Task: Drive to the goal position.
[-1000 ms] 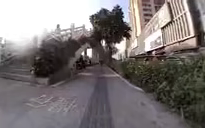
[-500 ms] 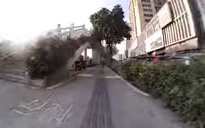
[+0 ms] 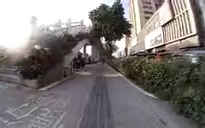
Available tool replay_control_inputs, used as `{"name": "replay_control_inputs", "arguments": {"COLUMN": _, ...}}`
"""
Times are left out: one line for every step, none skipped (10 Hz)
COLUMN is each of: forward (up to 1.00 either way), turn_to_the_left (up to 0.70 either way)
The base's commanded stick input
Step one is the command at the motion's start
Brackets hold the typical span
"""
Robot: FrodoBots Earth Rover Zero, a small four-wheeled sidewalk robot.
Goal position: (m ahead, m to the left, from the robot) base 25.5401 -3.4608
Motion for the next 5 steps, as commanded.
{"name": "replay_control_inputs", "arguments": {"forward": 0.45, "turn_to_the_left": 0.0}}
{"name": "replay_control_inputs", "arguments": {"forward": 0.45, "turn_to_the_left": 0.0}}
{"name": "replay_control_inputs", "arguments": {"forward": 0.45, "turn_to_the_left": 0.0}}
{"name": "replay_control_inputs", "arguments": {"forward": 0.45, "turn_to_the_left": 0.0}}
{"name": "replay_control_inputs", "arguments": {"forward": 0.45, "turn_to_the_left": 0.0}}
